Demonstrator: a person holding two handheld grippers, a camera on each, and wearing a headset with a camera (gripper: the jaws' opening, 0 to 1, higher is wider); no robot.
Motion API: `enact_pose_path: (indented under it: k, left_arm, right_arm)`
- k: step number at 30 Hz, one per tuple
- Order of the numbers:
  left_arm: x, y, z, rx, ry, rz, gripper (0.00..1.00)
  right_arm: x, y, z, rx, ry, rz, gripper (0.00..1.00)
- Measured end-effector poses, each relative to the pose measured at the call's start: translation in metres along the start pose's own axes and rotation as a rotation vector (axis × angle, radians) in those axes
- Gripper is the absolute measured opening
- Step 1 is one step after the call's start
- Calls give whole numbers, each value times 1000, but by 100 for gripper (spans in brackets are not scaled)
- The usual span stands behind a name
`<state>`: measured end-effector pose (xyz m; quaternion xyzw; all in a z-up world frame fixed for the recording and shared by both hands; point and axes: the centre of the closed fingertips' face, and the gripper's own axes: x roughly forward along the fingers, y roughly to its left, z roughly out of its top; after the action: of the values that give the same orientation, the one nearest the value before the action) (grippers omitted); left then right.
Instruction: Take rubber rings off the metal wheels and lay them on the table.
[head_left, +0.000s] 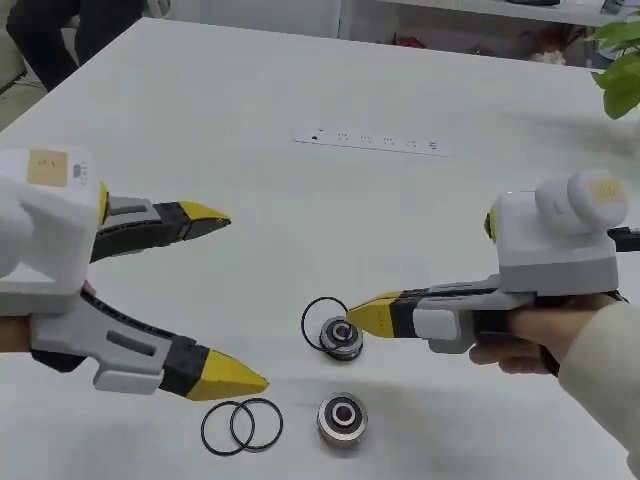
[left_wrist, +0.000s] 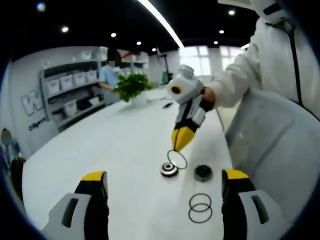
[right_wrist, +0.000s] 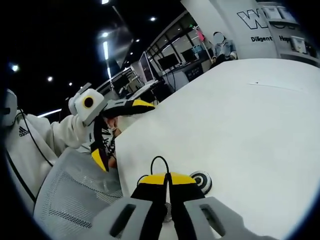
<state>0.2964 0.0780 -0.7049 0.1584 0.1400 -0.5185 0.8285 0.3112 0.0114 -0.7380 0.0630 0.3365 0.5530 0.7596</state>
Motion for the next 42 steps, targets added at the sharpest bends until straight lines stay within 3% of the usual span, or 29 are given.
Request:
enact_pose_path:
  k: [10, 18, 27, 32, 42]
  left_arm:
    - [-30, 6, -9, -27, -7, 75, 100]
    - [-44, -3, -20, -60, 4, 105, 100]
    - [-49, -15, -36, -109, 6, 135, 100]
    - [-49, -27, -45, -132, 21, 131, 100]
    - [-51, -31, -49, -161, 20, 138, 100]
  right_arm:
    - [8, 13, -2, -4, 21, 36, 0]
    - [18, 22, -10, -16, 63, 62, 0]
    - [29, 31, -31, -42, 145, 85, 0]
    - [34, 26, -43, -45, 198, 93, 0]
    - [40, 21, -59, -65, 268, 89, 0]
